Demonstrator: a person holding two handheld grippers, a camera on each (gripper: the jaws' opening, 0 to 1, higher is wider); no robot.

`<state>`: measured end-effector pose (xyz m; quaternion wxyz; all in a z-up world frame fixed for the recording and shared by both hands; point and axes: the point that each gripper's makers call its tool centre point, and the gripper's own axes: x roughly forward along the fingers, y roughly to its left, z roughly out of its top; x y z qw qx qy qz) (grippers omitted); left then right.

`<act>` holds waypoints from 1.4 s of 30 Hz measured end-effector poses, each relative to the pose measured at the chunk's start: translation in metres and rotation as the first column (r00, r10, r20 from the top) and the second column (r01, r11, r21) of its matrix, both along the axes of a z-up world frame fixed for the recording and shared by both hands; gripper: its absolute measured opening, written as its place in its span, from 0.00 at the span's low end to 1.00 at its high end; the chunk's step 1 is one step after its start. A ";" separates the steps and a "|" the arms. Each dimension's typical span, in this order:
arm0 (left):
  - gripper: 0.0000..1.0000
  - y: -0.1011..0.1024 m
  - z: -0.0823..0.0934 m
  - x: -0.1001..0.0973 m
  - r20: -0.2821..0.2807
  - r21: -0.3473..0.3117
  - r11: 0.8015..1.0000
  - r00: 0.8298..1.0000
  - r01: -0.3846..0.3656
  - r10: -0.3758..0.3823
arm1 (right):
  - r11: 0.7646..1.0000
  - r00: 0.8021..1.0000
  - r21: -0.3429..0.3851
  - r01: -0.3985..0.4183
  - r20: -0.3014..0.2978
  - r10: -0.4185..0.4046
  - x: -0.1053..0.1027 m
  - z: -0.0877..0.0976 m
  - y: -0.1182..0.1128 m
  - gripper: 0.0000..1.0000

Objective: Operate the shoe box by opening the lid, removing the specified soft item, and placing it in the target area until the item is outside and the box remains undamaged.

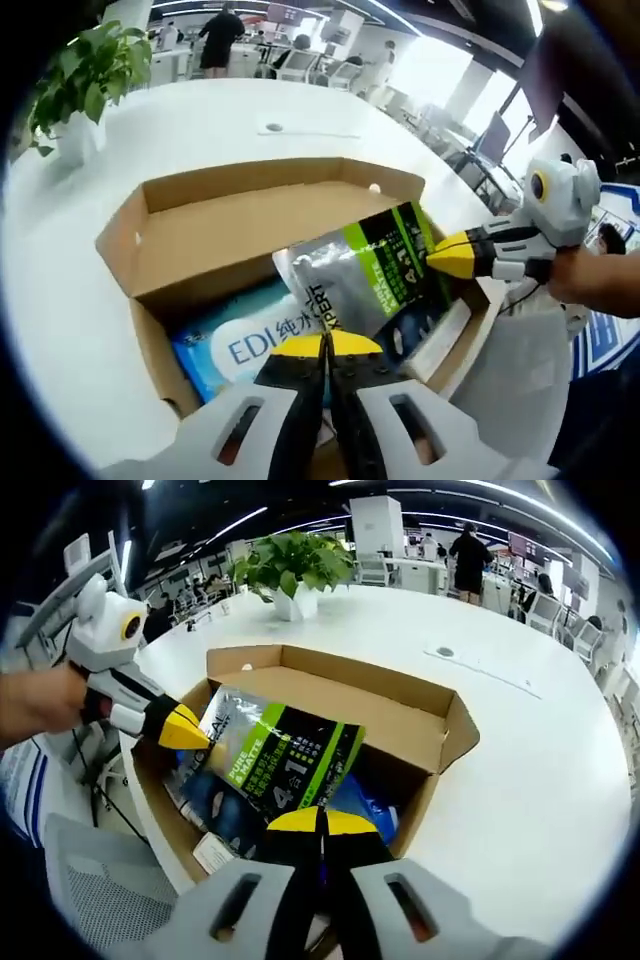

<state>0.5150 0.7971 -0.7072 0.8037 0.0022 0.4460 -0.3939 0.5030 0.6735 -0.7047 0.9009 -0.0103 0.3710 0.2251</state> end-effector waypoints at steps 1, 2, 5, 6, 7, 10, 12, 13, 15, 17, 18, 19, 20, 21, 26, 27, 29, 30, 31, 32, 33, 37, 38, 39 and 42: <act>0.00 -0.001 0.002 0.000 -0.001 -0.001 1.000 1.000 0.003 -0.003 | 1.000 1.000 0.005 0.005 0.007 -0.005 0.001 0.004 0.000 0.00; 0.00 -0.001 0.005 0.000 -0.001 -0.005 1.000 1.000 0.003 -0.003 | 1.000 1.000 0.007 0.007 0.009 -0.007 0.001 0.007 -0.001 0.00; 0.00 -0.003 0.014 0.000 0.007 -0.014 1.000 1.000 0.007 -0.007 | 1.000 1.000 0.020 0.019 0.019 -0.019 0.001 0.015 -0.003 0.00; 0.00 -0.003 0.017 -0.001 0.012 -0.018 1.000 1.000 0.009 -0.008 | 1.000 1.000 0.020 0.020 0.023 -0.020 0.001 0.017 -0.004 0.00; 0.00 -0.005 0.021 -0.001 0.015 -0.025 1.000 1.000 0.009 -0.008 | 1.000 0.999 0.020 0.023 0.028 -0.023 0.000 0.020 -0.005 0.00; 0.00 -0.009 0.029 -0.005 0.022 -0.037 0.999 1.000 0.010 -0.009 | 0.999 0.999 0.024 0.032 0.037 -0.033 -0.002 0.026 -0.009 0.00; 0.00 -0.011 0.031 -0.005 0.023 -0.043 0.999 1.000 0.013 -0.013 | 0.999 0.998 0.026 0.041 0.042 -0.042 -0.003 0.029 -0.011 0.00; 0.00 -0.013 0.034 -0.007 0.022 -0.047 0.999 1.000 0.015 -0.014 | 0.999 0.998 0.028 0.046 0.043 -0.047 -0.004 0.031 -0.013 0.00; 0.00 -0.016 0.038 -0.009 0.026 -0.050 0.999 0.999 0.020 -0.019 | 0.998 0.997 0.033 0.056 0.050 -0.058 -0.007 0.036 -0.016 0.00; 0.00 -0.020 0.042 -0.011 0.029 -0.051 0.998 0.999 0.029 -0.027 | 0.997 0.996 0.036 0.065 0.053 -0.066 -0.009 0.041 -0.019 0.00; 0.00 -0.023 0.046 -0.011 0.036 -0.053 0.998 0.999 0.036 -0.034 | 0.997 0.996 0.036 0.069 0.059 -0.071 -0.011 0.044 -0.022 0.00; 0.00 -0.025 0.048 -0.012 0.041 -0.052 0.998 0.998 0.041 -0.039 | 0.997 0.995 0.037 0.072 0.061 -0.075 -0.012 0.046 -0.024 0.00; 0.00 -0.028 0.052 -0.012 0.046 -0.056 0.997 0.998 0.046 -0.043 | 0.996 0.995 0.034 0.077 0.067 -0.079 -0.013 0.048 -0.027 0.00; 0.00 -0.030 0.055 -0.013 0.051 -0.058 0.997 0.998 0.051 -0.048 | 0.996 0.994 0.037 0.082 0.067 -0.085 -0.014 0.050 -0.029 0.00; 0.00 -0.043 0.062 -0.017 0.072 -0.047 0.995 0.994 0.084 -0.081 | 0.993 0.990 0.043 0.109 0.084 -0.113 -0.020 0.061 -0.042 0.00; 0.00 -0.046 0.064 -0.019 0.074 -0.047 0.995 0.993 0.091 -0.088 | 0.993 0.989 0.042 0.114 0.088 -0.117 -0.021 0.062 -0.044 0.00; 0.00 -0.052 0.066 -0.021 0.081 -0.043 0.993 0.991 0.107 -0.103 | 0.991 0.987 0.043 0.125 0.094 -0.128 -0.023 0.066 -0.050 0.00; 0.00 -0.054 0.067 -0.022 0.080 -0.042 0.993 0.991 0.113 -0.109 | 0.991 0.986 0.043 0.130 0.096 -0.133 -0.024 0.068 -0.054 0.00; 0.00 -0.058 0.068 -0.023 0.081 -0.041 0.992 0.990 0.119 -0.116 | 0.990 0.986 0.044 0.134 0.097 -0.138 -0.025 0.068 -0.056 0.00; 0.00 -0.061 0.069 -0.024 0.085 -0.041 0.991 0.989 0.124 -0.121 | 0.989 0.985 0.044 0.140 0.099 -0.144 -0.026 0.070 -0.060 0.00; 0.00 -0.065 0.071 -0.024 0.087 -0.040 0.991 0.988 0.131 -0.127 | 0.989 0.984 0.044 0.144 0.102 -0.148 -0.027 0.071 -0.062 0.00; 0.00 -0.079 0.073 -0.025 0.097 -0.034 0.988 0.984 0.153 -0.149 | 0.985 0.980 0.046 0.164 0.106 -0.168 -0.031 0.072 -0.075 0.00; 0.00 -0.082 0.074 -0.025 0.098 -0.032 0.987 0.983 0.157 -0.153 | 0.985 0.979 0.046 0.168 0.106 -0.172 -0.031 0.072 -0.078 0.00; 0.00 -0.085 0.074 -0.025 0.098 -0.032 0.987 0.983 0.160 -0.157 | 0.984 0.979 0.045 0.172 0.107 -0.176 -0.032 0.072 -0.083 0.00; 0.00 -0.097 0.075 -0.027 0.101 -0.031 0.984 0.980 0.174 -0.170 | 0.982 0.976 0.045 0.185 0.106 -0.188 -0.035 0.072 -0.093 0.00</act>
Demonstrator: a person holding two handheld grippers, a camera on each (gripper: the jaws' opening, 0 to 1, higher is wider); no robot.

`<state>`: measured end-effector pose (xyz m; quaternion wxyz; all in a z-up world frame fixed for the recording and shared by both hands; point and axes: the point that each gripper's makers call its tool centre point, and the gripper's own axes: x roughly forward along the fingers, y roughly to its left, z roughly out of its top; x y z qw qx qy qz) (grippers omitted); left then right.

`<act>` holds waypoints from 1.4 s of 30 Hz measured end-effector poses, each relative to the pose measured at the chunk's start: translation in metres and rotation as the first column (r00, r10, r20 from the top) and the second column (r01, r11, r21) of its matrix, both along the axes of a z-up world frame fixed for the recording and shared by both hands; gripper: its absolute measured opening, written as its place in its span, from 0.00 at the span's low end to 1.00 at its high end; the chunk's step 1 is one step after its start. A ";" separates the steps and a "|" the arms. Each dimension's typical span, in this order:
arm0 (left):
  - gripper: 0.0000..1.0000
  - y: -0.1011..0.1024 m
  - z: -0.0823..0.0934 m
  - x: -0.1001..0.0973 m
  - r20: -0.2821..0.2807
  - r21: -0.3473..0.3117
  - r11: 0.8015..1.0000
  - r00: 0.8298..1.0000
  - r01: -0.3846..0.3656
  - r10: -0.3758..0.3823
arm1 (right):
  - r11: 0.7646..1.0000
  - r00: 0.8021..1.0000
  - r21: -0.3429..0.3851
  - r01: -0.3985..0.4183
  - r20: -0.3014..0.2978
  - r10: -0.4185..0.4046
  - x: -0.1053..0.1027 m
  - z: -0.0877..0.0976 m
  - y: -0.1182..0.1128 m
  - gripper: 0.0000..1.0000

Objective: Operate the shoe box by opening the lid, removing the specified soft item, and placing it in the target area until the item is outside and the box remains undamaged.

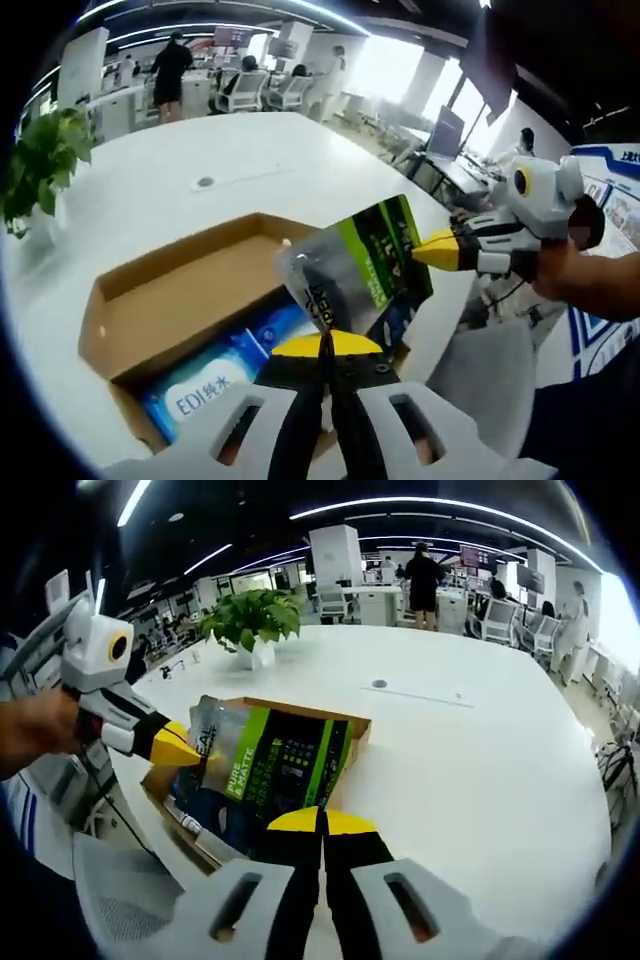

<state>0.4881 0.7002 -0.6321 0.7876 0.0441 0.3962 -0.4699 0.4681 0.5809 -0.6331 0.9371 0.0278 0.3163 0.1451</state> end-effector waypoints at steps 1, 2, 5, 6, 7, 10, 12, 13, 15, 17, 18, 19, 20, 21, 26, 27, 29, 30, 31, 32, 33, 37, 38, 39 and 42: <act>0.00 -0.004 0.000 -0.001 0.002 0.001 1.000 1.000 0.006 -0.006 | 1.000 1.000 -0.002 0.004 0.001 -0.004 -0.001 0.000 -0.004 0.00; 0.00 -0.009 0.000 -0.002 0.001 0.000 1.000 1.000 0.013 -0.013 | 1.000 1.000 -0.002 0.011 0.000 -0.011 -0.002 0.000 -0.009 0.00; 0.00 -0.023 -0.001 -0.004 0.002 0.001 1.000 1.000 0.030 -0.030 | 1.000 1.000 -0.005 0.026 0.000 -0.026 -0.005 -0.001 -0.022 0.00; 0.00 -0.027 -0.001 -0.004 0.003 0.001 0.999 0.999 0.034 -0.034 | 0.999 1.000 -0.006 0.031 -0.001 -0.031 -0.006 -0.001 -0.028 0.00; 0.00 -0.033 -0.001 -0.005 0.006 0.001 0.999 0.999 0.042 -0.042 | 0.999 0.999 -0.005 0.038 -0.002 -0.038 -0.007 -0.001 -0.032 0.00; 0.00 -0.047 -0.003 -0.007 0.006 -0.001 0.998 0.998 0.057 -0.057 | 0.999 0.999 -0.012 0.049 -0.005 -0.049 -0.010 -0.004 -0.045 0.00; 0.00 -0.056 -0.005 -0.010 0.001 -0.005 0.998 0.998 0.067 -0.067 | 0.998 0.998 -0.015 0.060 -0.010 -0.060 -0.012 -0.006 -0.055 0.00; 0.00 -0.061 -0.007 -0.011 0.001 -0.001 0.997 0.997 0.076 -0.076 | 0.998 0.998 -0.016 0.066 -0.011 -0.066 -0.013 -0.007 -0.060 0.00; 0.00 -0.069 -0.011 -0.013 -0.008 0.000 0.996 0.996 0.085 -0.085 | 0.997 0.997 -0.022 0.074 -0.015 -0.074 -0.015 -0.009 -0.068 0.00; 0.00 -0.077 -0.013 -0.014 -0.012 0.002 0.996 0.996 0.092 -0.092 | 0.996 0.996 -0.021 0.085 -0.017 -0.085 -0.016 -0.010 -0.076 0.00; 0.00 -0.078 -0.014 -0.014 -0.013 0.002 0.996 0.996 0.094 -0.094 | 0.996 0.996 -0.021 0.090 -0.019 -0.090 -0.017 -0.011 -0.079 0.00; 0.00 -0.083 -0.015 -0.014 -0.016 0.002 0.995 0.995 0.098 -0.098 | 0.995 0.995 -0.022 0.094 -0.018 -0.094 -0.017 -0.011 -0.082 0.00; 0.00 -0.086 -0.016 -0.014 -0.017 0.004 0.995 0.995 0.101 -0.101 | 0.995 0.995 -0.025 0.097 -0.019 -0.098 -0.017 -0.013 -0.087 0.00; 0.00 -0.090 -0.017 -0.015 -0.017 0.006 0.994 0.994 0.108 -0.108 | 0.995 0.995 -0.025 0.101 -0.021 -0.102 -0.017 -0.014 -0.089 0.00; 0.00 -0.106 -0.024 -0.014 -0.023 0.014 0.992 0.992 0.124 -0.124 | 0.992 0.992 -0.025 0.122 -0.027 -0.122 -0.018 -0.018 -0.104 0.00; 0.00 -0.109 -0.025 -0.013 -0.024 0.015 0.992 0.992 0.128 -0.127 | 0.992 0.992 -0.026 0.124 -0.028 -0.124 -0.018 -0.019 -0.106 0.00; 0.00 -0.115 -0.029 -0.012 -0.027 0.019 0.991 0.991 0.133 -0.132 | 0.991 0.991 -0.029 0.130 -0.034 -0.131 -0.017 -0.023 -0.112 0.00; 0.00 -0.117 -0.030 -0.012 -0.028 0.020 0.991 0.991 0.135 -0.135 | 0.991 0.990 -0.028 0.133 -0.038 -0.134 -0.017 -0.025 -0.115 0.00; 0.00 -0.120 -0.033 -0.012 -0.029 0.023 0.990 0.990 0.138 -0.138 | 0.990 0.990 -0.029 0.135 -0.037 -0.136 -0.016 -0.026 -0.117 0.00; 0.00 -0.121 -0.034 -0.011 -0.033 0.021 0.990 0.990 0.138 -0.137 | 0.990 0.990 -0.032 0.136 -0.038 -0.138 -0.016 -0.027 -0.119 0.00; 0.00 -0.124 -0.036 -0.010 -0.035 0.023 0.990 0.990 0.137 -0.137 | 0.990 0.989 -0.033 0.138 -0.043 -0.140 -0.015 -0.030 -0.122 0.00; 0.00 -0.131 -0.043 -0.007 -0.040 0.032 0.990 0.989 0.141 -0.139 | 0.989 0.988 -0.034 0.142 -0.050 -0.143 -0.011 -0.036 -0.129 0.00; 0.00 -0.132 -0.043 -0.007 -0.041 0.034 0.989 0.989 0.141 -0.140 | 0.989 0.988 -0.036 0.141 -0.053 -0.142 -0.010 -0.038 -0.130 0.00; 0.00 -0.134 -0.046 -0.006 -0.043 0.036 0.989 0.989 0.142 -0.140 | 0.990 0.989 -0.039 0.137 -0.057 -0.139 -0.009 -0.041 -0.132 0.00; 0.00 -0.137 -0.052 -0.003 -0.048 0.042 0.989 0.989 0.141 -0.139 | 0.990 0.988 -0.039 0.137 -0.064 -0.139 -0.006 -0.046 -0.135 0.00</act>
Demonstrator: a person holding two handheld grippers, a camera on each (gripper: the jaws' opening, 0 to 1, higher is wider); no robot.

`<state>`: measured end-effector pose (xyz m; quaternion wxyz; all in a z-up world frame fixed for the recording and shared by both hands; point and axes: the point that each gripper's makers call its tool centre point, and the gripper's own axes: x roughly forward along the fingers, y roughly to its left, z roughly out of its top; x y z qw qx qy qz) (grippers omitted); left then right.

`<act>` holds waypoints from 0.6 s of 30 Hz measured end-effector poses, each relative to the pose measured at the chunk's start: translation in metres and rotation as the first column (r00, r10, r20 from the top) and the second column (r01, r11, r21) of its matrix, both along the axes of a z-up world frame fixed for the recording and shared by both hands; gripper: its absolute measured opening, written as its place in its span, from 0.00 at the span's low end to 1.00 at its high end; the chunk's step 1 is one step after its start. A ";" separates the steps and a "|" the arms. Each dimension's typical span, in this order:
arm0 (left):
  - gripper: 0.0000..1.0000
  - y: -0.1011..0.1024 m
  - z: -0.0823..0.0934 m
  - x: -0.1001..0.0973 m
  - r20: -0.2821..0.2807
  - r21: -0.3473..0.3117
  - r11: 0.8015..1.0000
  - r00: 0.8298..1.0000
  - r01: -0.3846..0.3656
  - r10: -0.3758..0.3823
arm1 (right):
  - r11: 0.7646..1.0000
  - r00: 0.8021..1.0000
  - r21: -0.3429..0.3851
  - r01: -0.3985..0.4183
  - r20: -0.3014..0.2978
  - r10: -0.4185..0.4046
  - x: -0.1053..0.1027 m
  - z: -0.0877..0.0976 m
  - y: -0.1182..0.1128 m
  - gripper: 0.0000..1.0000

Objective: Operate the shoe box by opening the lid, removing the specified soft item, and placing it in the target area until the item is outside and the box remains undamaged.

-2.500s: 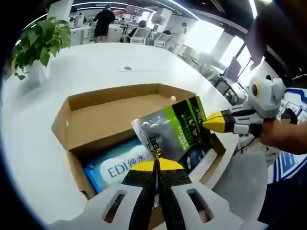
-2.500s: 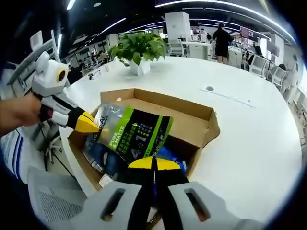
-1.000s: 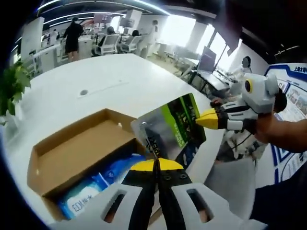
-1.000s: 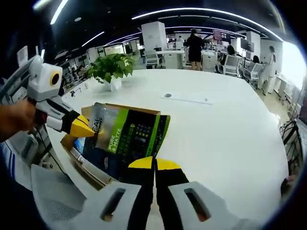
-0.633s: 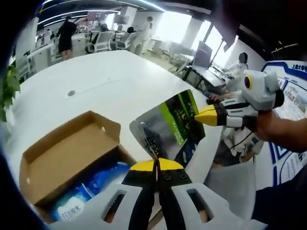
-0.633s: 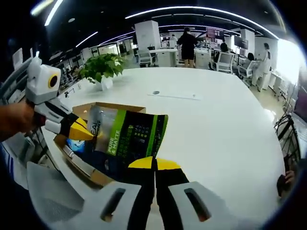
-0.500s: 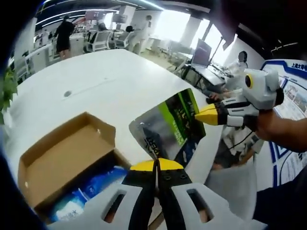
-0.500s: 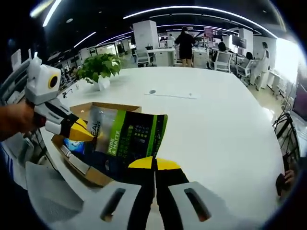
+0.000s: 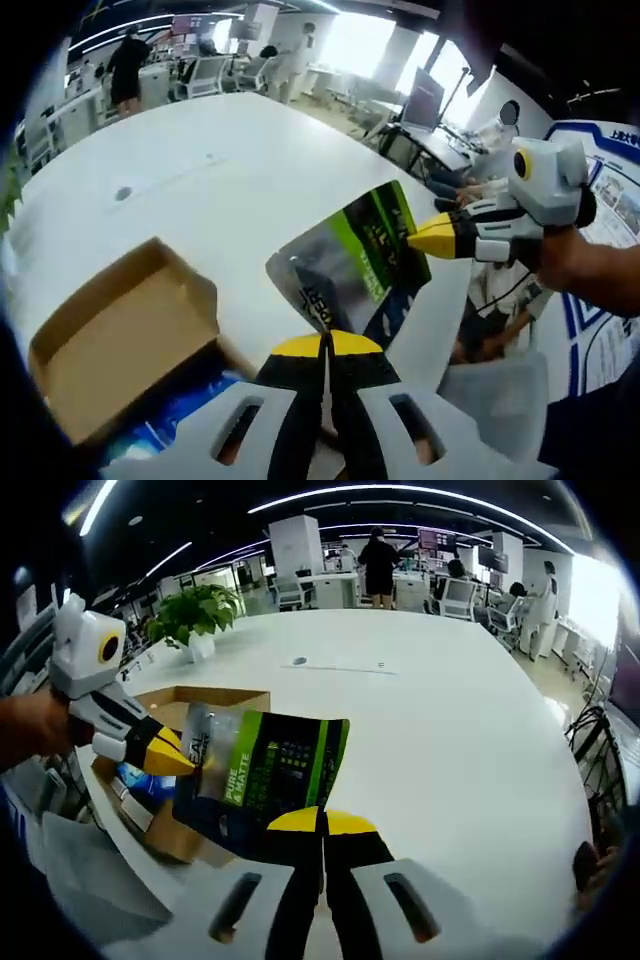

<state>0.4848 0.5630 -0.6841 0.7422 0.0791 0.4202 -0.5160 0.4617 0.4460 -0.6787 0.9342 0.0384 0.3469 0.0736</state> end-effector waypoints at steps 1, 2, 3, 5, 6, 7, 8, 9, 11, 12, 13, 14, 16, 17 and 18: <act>0.00 -0.002 -0.003 0.001 -0.001 0.004 1.000 1.000 0.001 -0.001 | 1.000 1.000 0.001 0.001 -0.004 -0.001 0.001 -0.002 -0.002 0.00; 0.00 -0.003 -0.005 0.002 0.001 0.006 1.000 1.000 0.002 -0.002 | 1.000 1.000 -0.001 0.000 -0.004 0.000 0.002 -0.003 -0.002 0.00; 0.00 -0.004 -0.007 0.003 0.002 0.009 1.000 1.000 -0.001 0.001 | 1.000 1.000 -0.003 -0.002 -0.007 0.002 0.003 -0.004 -0.003 0.00; 0.00 -0.006 -0.012 0.007 0.006 0.022 1.000 1.000 -0.008 0.007 | 1.000 1.000 -0.001 -0.004 -0.014 0.004 0.006 -0.010 -0.005 0.00; 0.00 -0.008 -0.015 0.009 0.010 0.028 1.000 1.000 -0.011 0.010 | 1.000 1.000 -0.004 -0.005 -0.017 0.005 0.007 -0.012 -0.006 0.00; 0.00 -0.009 -0.018 0.011 0.012 0.032 0.999 1.000 -0.012 0.012 | 1.000 1.000 -0.002 -0.006 -0.022 0.005 0.010 -0.016 -0.007 0.00; 0.00 -0.010 -0.021 0.014 0.010 0.038 0.999 1.000 -0.017 0.017 | 1.000 1.000 -0.003 -0.006 -0.026 0.006 0.011 -0.018 -0.008 0.00; 0.00 -0.011 -0.022 0.015 0.007 0.037 0.999 1.000 -0.018 0.018 | 1.000 1.000 -0.005 -0.005 -0.028 0.005 0.012 -0.020 -0.009 0.00; 0.00 -0.013 -0.027 0.017 0.002 0.046 0.999 1.000 -0.020 0.020 | 1.000 0.999 -0.009 -0.010 -0.041 0.010 0.015 -0.027 -0.011 0.00; 0.00 -0.014 -0.029 0.019 0.000 0.046 0.999 1.000 -0.022 0.022 | 1.000 0.999 -0.005 -0.008 -0.045 0.008 0.017 -0.030 -0.012 0.00; 0.00 -0.014 -0.031 0.020 0.001 0.050 0.999 1.000 -0.023 0.023 | 1.000 0.999 -0.005 -0.009 -0.047 0.009 0.018 -0.031 -0.013 0.00; 0.00 -0.015 -0.032 0.021 0.000 0.052 0.998 1.000 -0.025 0.025 | 1.000 0.999 -0.004 -0.008 -0.049 0.008 0.020 -0.033 -0.014 0.00; 0.00 -0.017 -0.035 0.023 -0.001 0.058 0.998 1.000 -0.024 0.024 | 1.000 0.999 -0.005 -0.010 -0.053 0.009 0.023 -0.036 -0.016 0.00; 0.00 -0.017 -0.038 0.024 -0.008 0.067 0.997 1.000 -0.025 0.026 | 1.000 0.998 -0.003 -0.008 -0.055 0.008 0.025 -0.037 -0.017 0.00; 0.00 -0.019 -0.039 0.025 -0.003 0.075 0.997 1.000 -0.025 0.025 | 1.000 0.998 -0.002 -0.007 -0.056 0.007 0.026 -0.038 -0.017 0.00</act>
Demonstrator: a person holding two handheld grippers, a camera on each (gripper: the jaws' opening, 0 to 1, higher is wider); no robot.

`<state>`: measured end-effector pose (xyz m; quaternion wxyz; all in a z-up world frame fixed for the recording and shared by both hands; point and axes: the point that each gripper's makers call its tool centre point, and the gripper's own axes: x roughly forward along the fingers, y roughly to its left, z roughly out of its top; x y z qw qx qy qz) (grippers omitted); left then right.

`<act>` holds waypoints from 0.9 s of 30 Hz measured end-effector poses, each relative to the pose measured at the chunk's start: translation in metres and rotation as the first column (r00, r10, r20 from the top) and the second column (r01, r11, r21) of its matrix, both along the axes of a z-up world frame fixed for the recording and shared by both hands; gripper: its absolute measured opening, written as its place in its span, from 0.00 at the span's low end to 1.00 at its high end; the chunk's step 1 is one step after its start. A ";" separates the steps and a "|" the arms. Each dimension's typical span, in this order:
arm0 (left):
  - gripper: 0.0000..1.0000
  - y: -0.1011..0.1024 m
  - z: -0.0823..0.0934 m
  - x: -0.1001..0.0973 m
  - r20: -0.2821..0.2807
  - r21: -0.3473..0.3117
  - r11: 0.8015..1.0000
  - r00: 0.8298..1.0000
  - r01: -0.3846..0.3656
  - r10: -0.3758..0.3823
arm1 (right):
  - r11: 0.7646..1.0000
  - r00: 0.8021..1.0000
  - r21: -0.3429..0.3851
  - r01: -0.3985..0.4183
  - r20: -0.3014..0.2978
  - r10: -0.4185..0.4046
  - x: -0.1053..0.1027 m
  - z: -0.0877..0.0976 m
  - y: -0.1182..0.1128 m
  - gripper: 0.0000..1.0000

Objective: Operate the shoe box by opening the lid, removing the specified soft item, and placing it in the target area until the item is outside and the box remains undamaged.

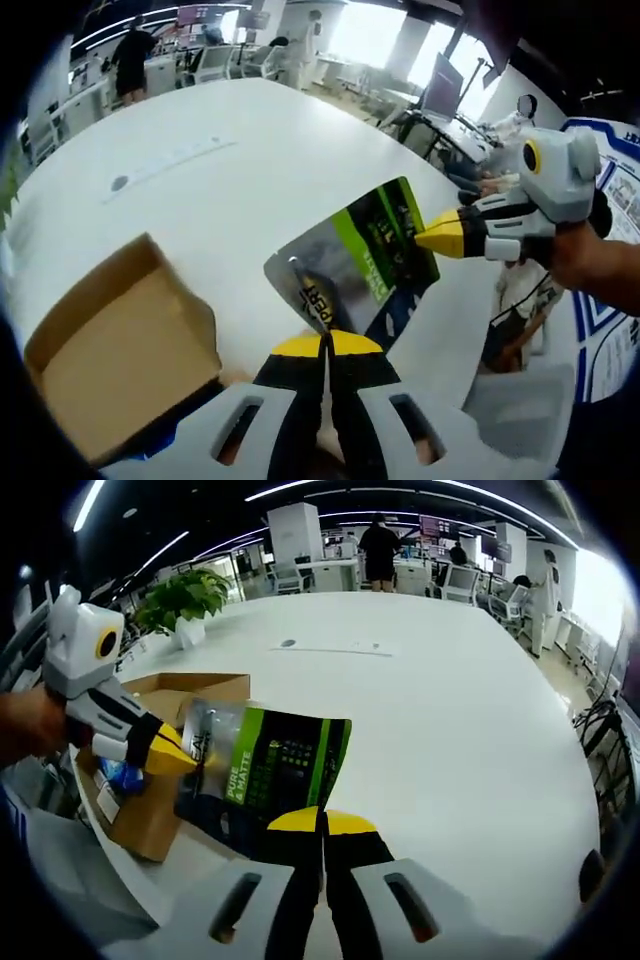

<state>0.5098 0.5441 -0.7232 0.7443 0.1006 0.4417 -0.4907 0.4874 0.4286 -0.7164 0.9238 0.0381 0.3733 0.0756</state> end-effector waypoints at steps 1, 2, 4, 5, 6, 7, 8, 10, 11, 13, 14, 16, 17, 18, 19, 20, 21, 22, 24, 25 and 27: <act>0.00 -0.001 -0.001 0.001 -0.001 0.004 1.000 1.000 -0.001 0.001 | 1.000 1.000 0.000 0.001 -0.002 -0.001 0.001 -0.001 -0.001 0.00; 0.00 -0.002 -0.001 0.002 -0.001 0.007 1.000 1.000 -0.004 0.004 | 1.000 1.000 0.001 0.003 -0.003 -0.003 0.002 -0.003 -0.002 0.00; 0.00 -0.004 -0.003 0.004 0.005 0.018 1.000 1.000 -0.004 0.004 | 1.000 1.000 0.001 0.004 -0.007 -0.004 0.004 -0.006 -0.004 0.00; 0.00 -0.006 -0.004 0.004 0.006 0.026 1.000 1.000 -0.003 0.003 | 1.000 1.000 0.000 0.004 -0.010 -0.004 0.005 -0.008 -0.005 0.00; 0.00 -0.006 -0.006 0.005 0.007 0.034 0.999 1.000 0.000 -0.001 | 1.000 1.000 0.001 0.004 -0.013 -0.004 0.005 -0.010 -0.006 0.00; 0.00 -0.008 -0.011 0.005 0.001 0.045 0.999 1.000 0.006 -0.006 | 1.000 1.000 0.004 0.004 -0.016 -0.003 0.006 -0.013 -0.007 0.00; 0.00 -0.008 -0.013 0.005 -0.002 0.050 0.999 1.000 0.006 -0.006 | 1.000 1.000 0.001 0.000 -0.021 0.000 0.006 -0.016 -0.008 0.00; 0.00 -0.010 -0.016 0.005 0.005 0.065 0.998 1.000 0.010 -0.011 | 1.000 1.000 0.005 -0.001 -0.024 0.001 0.007 -0.020 -0.010 0.00; 0.00 -0.010 -0.018 0.005 0.006 0.074 0.997 1.000 0.012 -0.013 | 1.000 1.000 0.007 -0.001 -0.026 0.001 0.008 -0.022 -0.011 0.00; 0.00 -0.011 -0.021 0.005 0.008 0.084 0.996 1.000 0.013 -0.014 | 1.000 1.000 0.009 -0.002 -0.028 0.003 0.009 -0.026 -0.011 0.00; 0.00 -0.011 -0.024 0.005 0.008 0.097 0.995 1.000 0.015 -0.015 | 1.000 1.000 0.010 -0.002 -0.029 0.002 0.010 -0.027 -0.012 0.00; 0.00 -0.011 -0.026 0.006 0.019 0.111 0.994 1.000 0.018 -0.020 | 1.000 1.000 0.015 -0.004 -0.030 0.004 0.011 -0.031 -0.011 0.00; 0.00 -0.012 -0.027 0.006 0.019 0.115 0.993 1.000 0.017 -0.020 | 1.000 0.999 0.016 -0.004 -0.032 0.004 0.013 -0.034 -0.012 0.00; 0.00 -0.012 -0.029 0.007 0.019 0.124 0.992 1.000 0.014 -0.017 | 1.000 0.999 0.020 -0.003 -0.035 0.004 0.013 -0.036 -0.012 0.00; 0.00 -0.012 -0.030 0.008 0.024 0.131 0.991 1.000 0.017 -0.021 | 1.000 0.999 0.021 -0.004 -0.038 0.004 0.014 -0.038 -0.013 0.00; 0.00 -0.013 -0.031 0.008 0.021 0.134 0.991 1.000 0.018 -0.021 | 1.000 0.999 0.021 -0.004 -0.039 0.004 0.014 -0.039 -0.013 0.00; 0.00 -0.014 -0.032 0.009 0.017 0.138 0.990 1.000 0.014 -0.016 | 1.000 0.999 0.022 -0.004 -0.041 0.005 0.015 -0.041 -0.014 0.00; 0.00 -0.014 -0.033 0.010 0.020 0.143 0.990 1.000 0.014 -0.017 | 1.000 0.999 0.022 -0.005 -0.043 0.006 0.015 -0.042 -0.014 0.00; 0.00 -0.015 -0.036 0.013 0.020 0.154 0.988 1.000 0.010 -0.013 | 1.000 0.999 0.021 -0.009 -0.045 0.010 0.017 -0.045 -0.016 0.00; 0.00 -0.016 -0.038 0.017 0.024 0.164 0.986 1.000 0.013 -0.017 | 1.000 0.999 0.021 -0.010 -0.046 0.010 0.017 -0.046 -0.016 0.00; 0.00 -0.016 -0.040 0.019 0.024 0.172 0.985 1.000 0.010 -0.015 | 1.000 0.999 0.023 -0.009 -0.051 0.010 0.017 -0.049 -0.017 0.00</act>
